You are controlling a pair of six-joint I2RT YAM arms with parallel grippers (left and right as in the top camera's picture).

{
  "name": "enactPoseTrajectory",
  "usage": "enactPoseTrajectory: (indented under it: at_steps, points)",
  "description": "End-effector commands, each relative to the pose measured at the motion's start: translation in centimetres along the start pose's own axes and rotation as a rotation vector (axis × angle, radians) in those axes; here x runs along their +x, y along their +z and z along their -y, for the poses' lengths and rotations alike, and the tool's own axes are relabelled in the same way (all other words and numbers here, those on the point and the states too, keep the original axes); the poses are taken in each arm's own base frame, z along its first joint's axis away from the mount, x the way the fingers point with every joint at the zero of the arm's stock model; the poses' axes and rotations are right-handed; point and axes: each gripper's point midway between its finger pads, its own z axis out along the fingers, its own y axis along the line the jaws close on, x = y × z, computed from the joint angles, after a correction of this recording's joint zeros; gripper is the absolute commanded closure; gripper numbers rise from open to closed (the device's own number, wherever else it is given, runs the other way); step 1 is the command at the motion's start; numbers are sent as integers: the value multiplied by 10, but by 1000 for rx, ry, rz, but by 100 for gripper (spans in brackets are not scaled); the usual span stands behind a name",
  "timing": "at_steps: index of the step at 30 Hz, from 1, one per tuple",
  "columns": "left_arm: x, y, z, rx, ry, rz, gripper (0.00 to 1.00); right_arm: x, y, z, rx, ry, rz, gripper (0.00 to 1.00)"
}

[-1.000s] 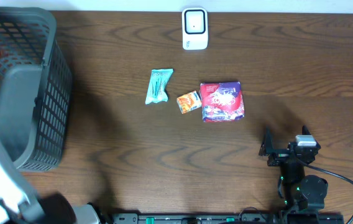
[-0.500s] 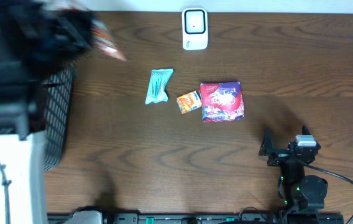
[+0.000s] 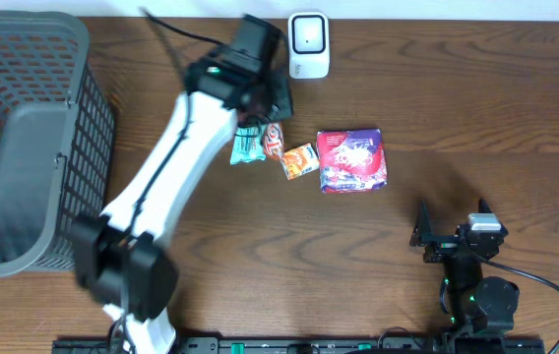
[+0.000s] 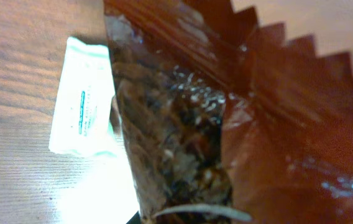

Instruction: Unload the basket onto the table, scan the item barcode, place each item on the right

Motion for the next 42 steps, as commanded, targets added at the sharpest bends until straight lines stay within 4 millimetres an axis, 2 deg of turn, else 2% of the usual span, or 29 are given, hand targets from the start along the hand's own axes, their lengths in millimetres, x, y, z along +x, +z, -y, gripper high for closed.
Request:
enactPoseTrajectory:
  at_steps: [1, 3, 5, 7, 8, 12, 16, 17, 18, 20, 21, 23, 26, 30, 35, 42]
  points:
    - [9, 44, -13, -95, 24, -53, 92, 2, 0, 0, 2, -12, -5, 1]
    - [15, 60, -18, -117, 21, -87, 91, 2, 0, 0, 2, -12, -5, 1]
    - [20, 73, -23, -134, 19, -113, 83, 2, 0, 0, 2, -12, -5, 1]
    - [22, 78, -25, -141, 17, -125, 64, 2, 0, 0, 2, -12, -5, 1]
    - [22, 78, -25, -141, 18, -125, 48, 2, 0, 0, 2, -12, -5, 1]
    - [12, 63, -22, -120, 39, -91, 29, 2, 0, 0, 2, -12, -5, 1]
    - [-11, 15, -15, -71, 45, 11, 26, 2, 0, 0, 2, -12, -5, 1]
    - [-21, -8, -15, -51, 35, 61, 26, 2, 0, 0, 2, -12, -5, 1]
    - [-24, -17, -15, -44, 31, 81, 26, 2, 0, 0, 2, -12, -5, 1]
    - [-36, -54, -22, -25, 8, 157, 25, 2, 0, 0, 2, -12, -5, 1]
    - [-40, -69, -27, -29, -4, 184, 14, 2, 0, 0, 2, -12, -5, 1]
    - [-43, -100, -49, -70, -43, 233, 2, 2, 0, 0, 2, -12, -5, 1]
    - [-32, -134, -83, -127, -107, 234, 2, 2, 0, 0, 2, -12, -5, 1]
    - [-18, -153, -107, -170, -159, 208, 2, 2, 0, 0, 2, -12, -5, 1]
    - [5, -155, -124, -221, -191, 119, 2, 2, 0, 0, 2, -12, -5, 1]
    - [8, -154, -125, -226, -192, 108, 2, 1, 0, 2, 14, -12, -1, 1]
